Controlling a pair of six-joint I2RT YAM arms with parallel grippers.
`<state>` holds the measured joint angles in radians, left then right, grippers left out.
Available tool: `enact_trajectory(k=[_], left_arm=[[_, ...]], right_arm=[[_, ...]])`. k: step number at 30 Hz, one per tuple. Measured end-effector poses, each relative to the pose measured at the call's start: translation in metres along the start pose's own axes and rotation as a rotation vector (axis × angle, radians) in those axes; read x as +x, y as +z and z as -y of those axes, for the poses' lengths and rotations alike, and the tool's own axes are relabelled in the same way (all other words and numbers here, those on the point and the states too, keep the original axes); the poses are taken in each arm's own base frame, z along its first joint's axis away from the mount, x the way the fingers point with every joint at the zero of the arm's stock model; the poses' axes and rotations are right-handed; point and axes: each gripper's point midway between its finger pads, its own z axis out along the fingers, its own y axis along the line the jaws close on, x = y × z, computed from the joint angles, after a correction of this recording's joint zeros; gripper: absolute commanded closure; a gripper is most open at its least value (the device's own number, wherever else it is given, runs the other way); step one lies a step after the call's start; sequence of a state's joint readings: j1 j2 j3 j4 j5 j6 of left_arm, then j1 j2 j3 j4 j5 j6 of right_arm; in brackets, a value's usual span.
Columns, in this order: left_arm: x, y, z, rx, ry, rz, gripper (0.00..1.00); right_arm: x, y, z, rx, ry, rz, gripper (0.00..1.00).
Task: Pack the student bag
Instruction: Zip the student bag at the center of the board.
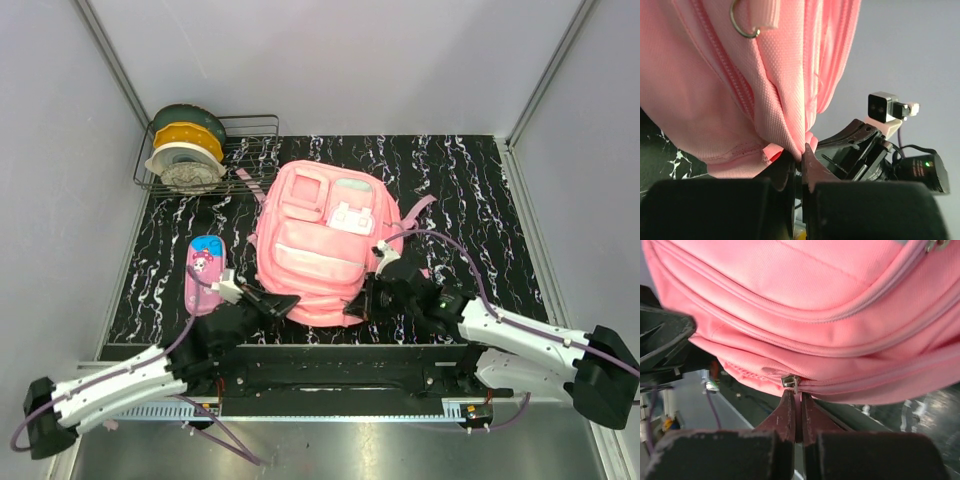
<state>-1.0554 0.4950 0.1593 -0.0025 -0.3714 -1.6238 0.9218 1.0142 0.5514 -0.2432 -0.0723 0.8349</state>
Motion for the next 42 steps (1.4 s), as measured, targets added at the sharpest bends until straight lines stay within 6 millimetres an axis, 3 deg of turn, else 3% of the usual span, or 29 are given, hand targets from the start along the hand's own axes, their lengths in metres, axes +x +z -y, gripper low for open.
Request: enact_trajectory(k=[5,9,12,13,14,15,17,20,23,27,30,33,34,36,37,42], left_arm=[[-0.021,-0.030,0.003,0.057,0.018,0.033,1.00],[-0.023,-0.031,-0.010,0.017,0.054,0.031,0.97],[-0.018,-0.019,-0.023,-0.052,0.111,0.022,0.80],[-0.017,-0.013,-0.030,-0.087,0.139,0.020,0.69],[-0.016,-0.008,-0.035,-0.118,0.163,0.017,0.36],[-0.015,-0.001,-0.038,-0.154,0.188,0.018,0.24],[-0.014,0.009,-0.036,-0.185,0.231,0.012,0.21],[-0.008,0.019,-0.015,-0.175,0.287,-0.019,0.14],[0.000,0.024,0.012,-0.151,0.378,-0.065,0.14],[0.013,0.036,0.031,-0.167,0.490,-0.155,0.15],[0.027,0.045,0.028,-0.187,0.524,-0.235,0.16],[0.036,0.047,0.027,-0.162,0.518,-0.278,0.35],[0.037,0.047,0.027,-0.152,0.512,-0.287,0.57],[0.039,0.048,0.025,-0.148,0.508,-0.298,0.80],[0.039,0.049,0.022,-0.149,0.516,-0.302,1.00],[0.037,0.052,0.008,-0.138,0.506,-0.298,1.00]], right_arm=[[-0.004,-0.001,-0.037,-0.135,-0.016,-0.009,1.00],[0.003,0.004,-0.040,-0.154,-0.019,-0.055,1.00],[0.012,0.011,-0.031,-0.120,-0.012,-0.097,1.00],[0.018,0.014,-0.024,-0.102,-0.010,-0.110,1.00],[0.022,0.014,-0.020,-0.089,-0.009,-0.122,1.00],[0.028,0.015,-0.013,-0.069,-0.007,-0.136,1.00],[0.036,0.016,-0.001,-0.026,0.005,-0.151,1.00],[0.036,0.013,0.007,0.002,0.035,-0.129,1.00],[0.032,0.010,0.013,0.025,0.063,-0.087,1.00],[0.028,0.010,0.022,0.049,0.101,-0.033,1.00],[0.026,0.009,0.036,0.065,0.128,0.031,1.00],[0.024,0.006,0.046,0.045,0.172,0.103,1.00],[0.023,0.004,0.049,0.036,0.192,0.126,1.00],[0.021,0.001,0.055,0.037,0.213,0.164,1.00],[0.018,0.000,0.057,0.045,0.217,0.182,1.00],[0.012,-0.004,0.065,0.098,0.193,0.214,1.00]])
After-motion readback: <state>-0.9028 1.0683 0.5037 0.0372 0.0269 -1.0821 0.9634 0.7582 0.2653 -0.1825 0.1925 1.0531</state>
